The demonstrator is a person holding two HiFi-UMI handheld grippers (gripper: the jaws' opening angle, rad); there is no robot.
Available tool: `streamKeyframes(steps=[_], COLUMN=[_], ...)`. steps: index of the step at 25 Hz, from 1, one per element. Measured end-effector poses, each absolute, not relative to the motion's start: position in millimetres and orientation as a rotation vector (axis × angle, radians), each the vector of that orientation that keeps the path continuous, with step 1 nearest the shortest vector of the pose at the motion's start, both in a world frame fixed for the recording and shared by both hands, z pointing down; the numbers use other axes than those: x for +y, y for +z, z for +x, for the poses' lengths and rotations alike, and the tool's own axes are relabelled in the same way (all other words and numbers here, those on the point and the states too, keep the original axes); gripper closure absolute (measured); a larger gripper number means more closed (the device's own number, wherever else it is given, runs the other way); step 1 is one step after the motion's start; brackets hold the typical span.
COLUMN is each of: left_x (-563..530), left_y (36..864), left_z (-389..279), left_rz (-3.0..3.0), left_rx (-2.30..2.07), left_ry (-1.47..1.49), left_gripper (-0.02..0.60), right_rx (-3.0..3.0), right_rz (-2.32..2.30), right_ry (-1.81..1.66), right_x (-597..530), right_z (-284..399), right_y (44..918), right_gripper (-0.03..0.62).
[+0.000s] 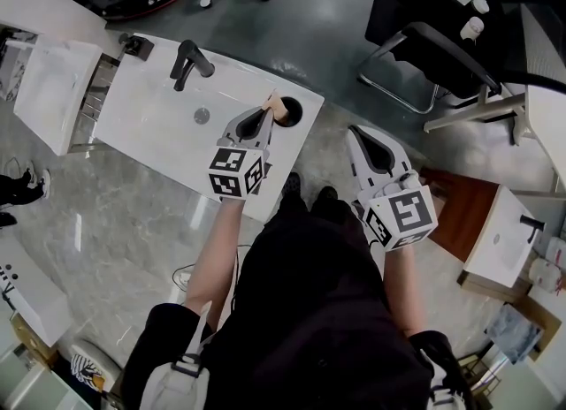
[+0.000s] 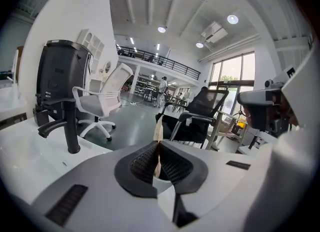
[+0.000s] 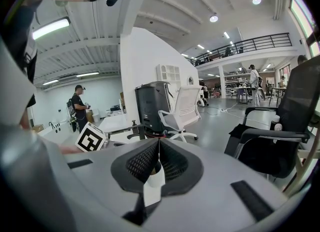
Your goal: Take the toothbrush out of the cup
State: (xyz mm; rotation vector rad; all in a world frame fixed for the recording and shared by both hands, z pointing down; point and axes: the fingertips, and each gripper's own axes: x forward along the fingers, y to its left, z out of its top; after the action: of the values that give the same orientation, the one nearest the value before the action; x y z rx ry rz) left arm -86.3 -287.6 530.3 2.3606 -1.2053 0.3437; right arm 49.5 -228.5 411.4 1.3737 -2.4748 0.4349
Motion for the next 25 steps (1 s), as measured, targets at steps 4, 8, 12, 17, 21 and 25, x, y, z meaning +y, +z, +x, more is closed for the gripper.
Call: streamKeyframes(steps=[4,8,12,17,21,25], left_x=[-287.9,-288.5,-287.8,-286.1,-284.4,-283.6], left_y=[523.4,513.5,499.2,475.9,453.1,431.9], left_z=[-86.0,-85.4,-83.7,-82.1,-82.8,-85.4], left_rz=[2.373,2.391,2.412,2.449,2.484,2.517], left_rx=[-1.202,-1.196,-1.19,-1.188,-1.193,-1.214], left_ry=[0.32,0.297,0.267,0.217,0.17,0.127], left_gripper=[0.56,0.562,0.563,0.563,0.563,0.563], right_rx=[-2.478,-2.475,-2.468,-2.482,-2.539,-2.565], right_rz=[1.379,1.394,1.395,1.4,1.415,1.404], right_ry=[0.424,0.41,0.388,0.371,0.347,0.337], right_x=[-227.0,-227.2,-225.7,-225.6,-227.9,-231.4], right_z=[48.7,50.5,52.2,52.1,50.0,47.0], right_y=[408.4,404.8,401.8,399.4,390.2,387.4], right_gripper=[0.563,0.563,0.563,0.563,0.563,0.563])
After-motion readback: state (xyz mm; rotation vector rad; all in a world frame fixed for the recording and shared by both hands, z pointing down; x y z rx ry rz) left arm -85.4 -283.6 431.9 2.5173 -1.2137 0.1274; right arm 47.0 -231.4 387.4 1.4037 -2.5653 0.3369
